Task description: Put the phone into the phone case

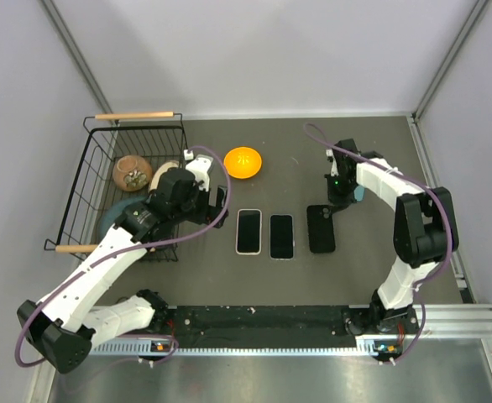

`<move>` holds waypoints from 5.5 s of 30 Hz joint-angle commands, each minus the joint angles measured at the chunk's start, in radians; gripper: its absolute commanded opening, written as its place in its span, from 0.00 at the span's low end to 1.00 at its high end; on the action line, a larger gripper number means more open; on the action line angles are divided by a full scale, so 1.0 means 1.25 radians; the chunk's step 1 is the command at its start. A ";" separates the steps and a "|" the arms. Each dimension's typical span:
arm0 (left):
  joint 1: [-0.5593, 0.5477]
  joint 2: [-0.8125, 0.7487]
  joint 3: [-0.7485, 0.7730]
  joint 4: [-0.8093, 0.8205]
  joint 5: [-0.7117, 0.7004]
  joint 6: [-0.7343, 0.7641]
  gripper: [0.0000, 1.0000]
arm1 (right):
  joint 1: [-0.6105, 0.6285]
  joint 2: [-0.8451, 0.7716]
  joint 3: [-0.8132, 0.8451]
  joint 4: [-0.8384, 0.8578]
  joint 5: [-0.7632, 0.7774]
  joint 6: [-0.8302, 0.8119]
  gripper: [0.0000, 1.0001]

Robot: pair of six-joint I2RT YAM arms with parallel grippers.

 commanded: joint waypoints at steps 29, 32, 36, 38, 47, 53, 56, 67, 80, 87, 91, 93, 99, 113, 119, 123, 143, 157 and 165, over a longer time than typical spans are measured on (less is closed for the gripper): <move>0.002 -0.033 -0.015 0.038 0.014 0.000 0.99 | -0.126 0.135 0.221 0.059 0.263 0.146 0.89; 0.001 -0.036 -0.014 0.038 0.004 0.001 0.99 | -0.129 0.194 0.270 0.060 0.237 0.136 0.89; 0.001 -0.042 -0.016 0.038 -0.013 0.002 0.99 | -0.143 0.238 0.313 0.060 0.208 0.139 0.89; 0.001 -0.039 -0.015 0.037 -0.017 0.002 0.99 | -0.160 0.250 0.318 0.060 0.186 0.152 0.89; 0.001 -0.030 -0.014 0.036 0.011 0.008 0.99 | -0.172 0.299 0.314 0.060 0.167 0.148 0.87; 0.001 -0.030 -0.013 0.036 0.002 0.010 0.98 | -0.174 0.319 0.303 0.062 0.155 0.137 0.81; 0.001 -0.031 -0.011 0.036 0.009 0.017 0.98 | -0.175 0.318 0.291 0.062 0.142 0.128 0.70; 0.001 -0.075 -0.029 0.081 0.073 0.028 0.98 | -0.175 0.203 0.160 0.137 0.074 0.076 0.43; 0.001 0.061 0.149 0.052 0.122 -0.037 0.90 | -0.147 -0.042 -0.067 0.289 -0.003 0.101 0.33; 0.001 0.175 0.236 0.087 0.235 -0.106 0.86 | -0.076 -0.201 -0.152 0.350 -0.115 0.093 0.33; 0.002 0.238 0.305 0.093 0.244 -0.135 0.84 | -0.017 -0.298 -0.198 0.390 -0.207 0.119 0.33; 0.001 0.275 0.324 0.107 0.263 -0.149 0.83 | 0.009 -0.345 -0.221 0.396 -0.217 0.125 0.34; 0.001 0.356 0.367 0.156 0.373 -0.209 0.79 | 0.100 -0.439 -0.279 0.454 -0.314 0.157 0.34; 0.001 0.470 0.357 0.209 0.486 -0.251 0.69 | 0.197 -0.525 -0.308 0.516 -0.397 0.174 0.34; 0.001 0.497 0.356 0.222 0.514 -0.275 0.64 | 0.208 -0.534 -0.331 0.518 -0.404 0.155 0.33; 0.003 0.534 0.377 0.212 0.554 -0.274 0.60 | 0.208 -0.530 -0.331 0.514 -0.416 0.142 0.32; 0.028 0.626 0.441 0.111 0.640 -0.201 0.00 | 0.207 -0.518 -0.316 0.459 -0.396 0.083 0.38; 0.053 0.573 0.446 0.164 0.442 -0.379 0.00 | 0.486 -0.550 -0.266 0.372 0.291 0.130 0.59; 0.060 0.546 0.417 0.244 0.486 -0.572 0.00 | 0.663 -0.377 -0.130 0.259 0.638 0.159 0.61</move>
